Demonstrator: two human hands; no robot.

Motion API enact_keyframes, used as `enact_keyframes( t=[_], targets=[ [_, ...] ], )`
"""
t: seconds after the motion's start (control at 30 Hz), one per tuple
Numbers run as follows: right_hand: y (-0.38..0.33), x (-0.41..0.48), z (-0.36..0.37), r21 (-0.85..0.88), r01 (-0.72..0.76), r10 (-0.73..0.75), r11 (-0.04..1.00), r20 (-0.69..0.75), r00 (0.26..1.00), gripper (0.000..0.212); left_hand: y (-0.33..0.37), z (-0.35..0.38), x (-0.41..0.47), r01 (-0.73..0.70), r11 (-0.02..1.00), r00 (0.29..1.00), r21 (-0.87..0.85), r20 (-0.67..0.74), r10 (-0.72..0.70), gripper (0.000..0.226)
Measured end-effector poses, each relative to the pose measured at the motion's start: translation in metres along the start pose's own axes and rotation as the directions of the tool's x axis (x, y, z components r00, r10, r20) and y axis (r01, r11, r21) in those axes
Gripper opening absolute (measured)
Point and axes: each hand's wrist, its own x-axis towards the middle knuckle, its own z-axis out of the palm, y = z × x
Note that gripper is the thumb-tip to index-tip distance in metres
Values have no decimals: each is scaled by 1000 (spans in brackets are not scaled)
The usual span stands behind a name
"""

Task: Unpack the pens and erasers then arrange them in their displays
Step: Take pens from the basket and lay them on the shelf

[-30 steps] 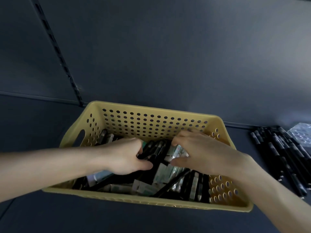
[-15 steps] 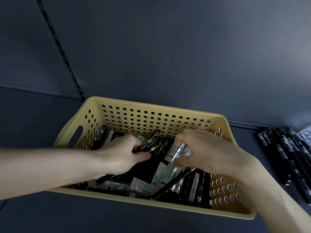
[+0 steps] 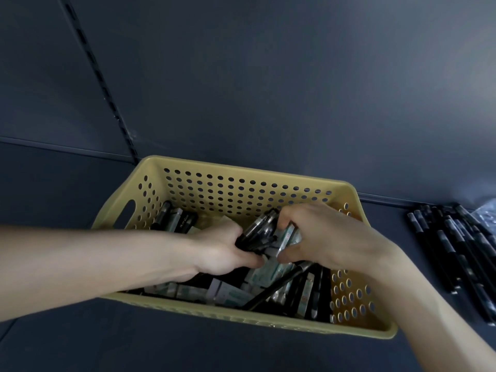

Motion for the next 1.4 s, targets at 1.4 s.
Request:
enact_keyframes(
  t=[1.4],
  targets=[
    [-37,-24,-28,948,101,-325,303,4,946,29,68,-38,-38,-623,343,710,-703,-324,626,24]
  ],
)
